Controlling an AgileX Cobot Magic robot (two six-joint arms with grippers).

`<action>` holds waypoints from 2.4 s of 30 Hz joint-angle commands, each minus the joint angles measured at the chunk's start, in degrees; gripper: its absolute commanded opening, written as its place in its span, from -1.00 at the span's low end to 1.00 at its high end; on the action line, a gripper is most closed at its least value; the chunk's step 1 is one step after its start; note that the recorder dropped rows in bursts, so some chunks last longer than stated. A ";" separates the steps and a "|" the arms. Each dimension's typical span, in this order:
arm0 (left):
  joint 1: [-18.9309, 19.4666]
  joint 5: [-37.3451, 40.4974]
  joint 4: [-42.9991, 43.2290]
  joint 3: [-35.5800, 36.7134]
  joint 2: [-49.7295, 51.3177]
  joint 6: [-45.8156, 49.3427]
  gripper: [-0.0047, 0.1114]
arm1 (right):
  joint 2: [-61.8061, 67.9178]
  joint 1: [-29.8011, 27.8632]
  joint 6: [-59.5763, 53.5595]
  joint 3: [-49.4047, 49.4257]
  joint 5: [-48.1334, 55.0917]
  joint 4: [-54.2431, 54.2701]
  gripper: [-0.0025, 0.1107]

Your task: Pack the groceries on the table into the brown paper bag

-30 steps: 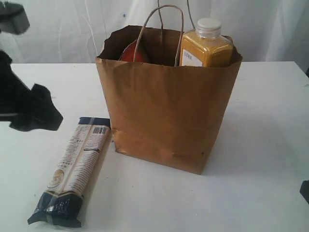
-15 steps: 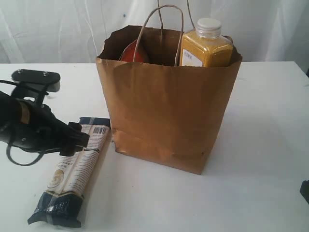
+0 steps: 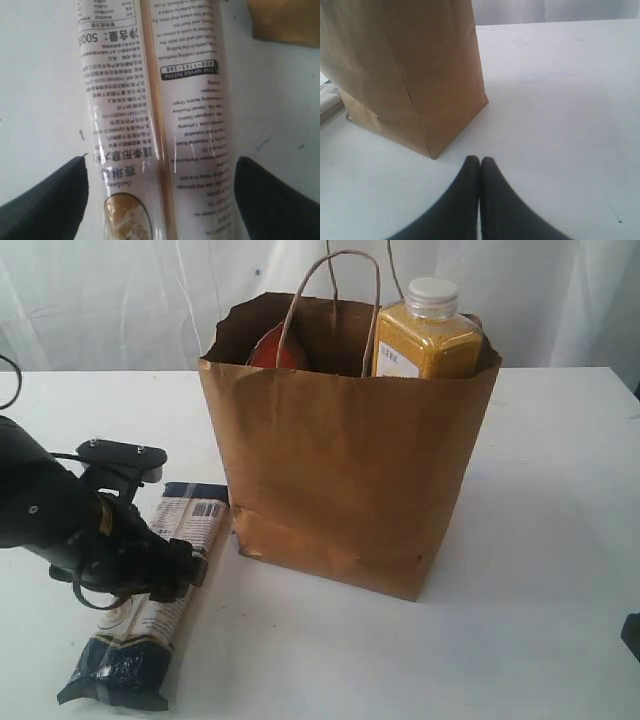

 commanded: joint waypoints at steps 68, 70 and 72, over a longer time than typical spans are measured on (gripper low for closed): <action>-0.01 5.90 -1.82 10.58 -10.74 1.42 0.50 | -0.26 -0.41 0.22 0.22 -0.21 -0.58 -0.96; -0.01 6.03 0.59 8.54 -10.74 0.04 0.50 | -0.26 -0.41 0.22 0.22 -0.21 -0.58 -0.96; -0.01 6.67 4.56 6.54 -10.74 -3.14 0.50 | -0.26 -0.41 0.22 0.22 -0.21 -0.58 -0.96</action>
